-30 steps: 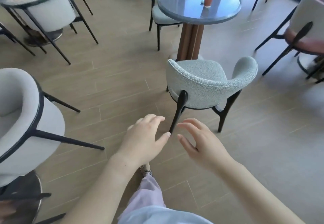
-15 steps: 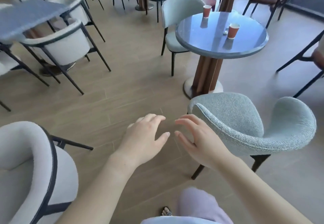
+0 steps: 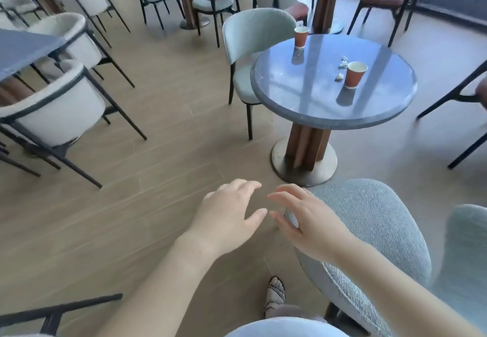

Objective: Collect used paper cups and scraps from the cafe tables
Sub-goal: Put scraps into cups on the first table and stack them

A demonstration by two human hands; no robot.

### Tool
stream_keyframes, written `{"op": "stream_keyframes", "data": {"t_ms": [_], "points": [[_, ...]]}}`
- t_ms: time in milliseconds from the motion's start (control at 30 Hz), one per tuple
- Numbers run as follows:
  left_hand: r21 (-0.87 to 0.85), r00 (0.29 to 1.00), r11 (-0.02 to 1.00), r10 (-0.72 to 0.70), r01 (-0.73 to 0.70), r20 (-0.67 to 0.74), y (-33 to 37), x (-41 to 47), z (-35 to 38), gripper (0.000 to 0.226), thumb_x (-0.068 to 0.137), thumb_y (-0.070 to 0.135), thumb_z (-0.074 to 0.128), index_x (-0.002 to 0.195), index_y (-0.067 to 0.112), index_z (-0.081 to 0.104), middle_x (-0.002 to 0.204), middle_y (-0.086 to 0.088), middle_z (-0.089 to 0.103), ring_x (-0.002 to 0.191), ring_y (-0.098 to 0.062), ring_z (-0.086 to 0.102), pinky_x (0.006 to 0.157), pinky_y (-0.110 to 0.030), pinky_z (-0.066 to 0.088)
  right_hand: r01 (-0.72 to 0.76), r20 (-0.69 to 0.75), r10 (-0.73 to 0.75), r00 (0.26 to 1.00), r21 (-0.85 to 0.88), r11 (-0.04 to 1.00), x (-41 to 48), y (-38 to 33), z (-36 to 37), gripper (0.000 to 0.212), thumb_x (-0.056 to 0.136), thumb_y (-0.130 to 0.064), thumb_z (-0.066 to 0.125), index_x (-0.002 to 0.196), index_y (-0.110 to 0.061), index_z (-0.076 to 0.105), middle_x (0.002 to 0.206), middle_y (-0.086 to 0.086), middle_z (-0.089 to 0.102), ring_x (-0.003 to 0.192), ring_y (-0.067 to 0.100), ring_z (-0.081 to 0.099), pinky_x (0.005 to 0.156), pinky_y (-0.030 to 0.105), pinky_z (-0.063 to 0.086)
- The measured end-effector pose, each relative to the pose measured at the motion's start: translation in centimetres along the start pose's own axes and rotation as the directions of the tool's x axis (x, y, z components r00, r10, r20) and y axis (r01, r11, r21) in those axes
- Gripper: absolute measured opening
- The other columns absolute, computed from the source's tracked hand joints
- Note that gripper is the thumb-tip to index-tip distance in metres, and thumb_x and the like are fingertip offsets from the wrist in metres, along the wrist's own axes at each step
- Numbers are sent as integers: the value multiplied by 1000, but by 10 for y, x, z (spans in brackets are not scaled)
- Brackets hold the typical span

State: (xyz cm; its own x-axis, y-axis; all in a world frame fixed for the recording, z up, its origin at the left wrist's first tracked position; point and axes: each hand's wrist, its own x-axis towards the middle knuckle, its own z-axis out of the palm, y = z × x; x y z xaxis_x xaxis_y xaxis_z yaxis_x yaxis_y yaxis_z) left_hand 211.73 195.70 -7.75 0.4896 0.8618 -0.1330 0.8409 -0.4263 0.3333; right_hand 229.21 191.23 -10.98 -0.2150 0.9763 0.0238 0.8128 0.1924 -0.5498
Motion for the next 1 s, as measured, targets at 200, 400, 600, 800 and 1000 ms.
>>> {"op": "stream_keyframes", "data": {"t_ms": [200, 400, 600, 800, 1000], "points": [[29, 999, 1000, 5, -4, -39, -29, 102, -34, 49, 89, 51, 43, 134, 34, 35, 136, 14, 43, 123, -11, 43, 98, -33, 39, -35, -40, 35, 999, 16, 999, 102, 36, -26, 34, 92, -38, 43, 119, -20, 53, 122, -3, 51, 108, 21, 51, 88, 40, 45], [19, 999, 999, 30, -30, -11, -63, 191, -55, 48, 89, 50, 43, 134, 33, 36, 137, 14, 43, 120, -12, 45, 94, -32, 38, -86, -70, 88, 994, 30, 996, 190, 61, -36, 34, 92, -37, 46, 119, -19, 54, 122, -3, 51, 108, 21, 52, 89, 40, 46], [10, 994, 994, 110, -110, 2, -116, 300, -73, 45, 89, 48, 45, 131, 32, 40, 135, 14, 43, 123, -11, 42, 94, -31, 39, -163, -101, 163, 981, 9, 987, 294, 88, -40, 33, 92, -41, 43, 118, -23, 53, 123, -6, 50, 109, 17, 50, 90, 35, 44], [27, 970, 970, 241, -241, 6, -158, 414, -111, 43, 89, 46, 46, 129, 32, 42, 132, 13, 44, 121, -11, 43, 94, -31, 39, -257, -167, 260, 951, 41, 966, 397, 102, -52, 34, 92, -43, 41, 119, -27, 52, 124, -11, 48, 111, 14, 49, 89, 37, 45], [11, 931, 931, 364, -365, 38, -179, 499, -131, 40, 89, 41, 48, 126, 30, 45, 128, 12, 48, 117, -12, 46, 91, -30, 40, -361, -252, 374, 892, 99, 927, 465, 122, -59, 34, 91, -44, 40, 119, -28, 51, 122, -14, 47, 111, 11, 49, 87, 31, 44]]}}
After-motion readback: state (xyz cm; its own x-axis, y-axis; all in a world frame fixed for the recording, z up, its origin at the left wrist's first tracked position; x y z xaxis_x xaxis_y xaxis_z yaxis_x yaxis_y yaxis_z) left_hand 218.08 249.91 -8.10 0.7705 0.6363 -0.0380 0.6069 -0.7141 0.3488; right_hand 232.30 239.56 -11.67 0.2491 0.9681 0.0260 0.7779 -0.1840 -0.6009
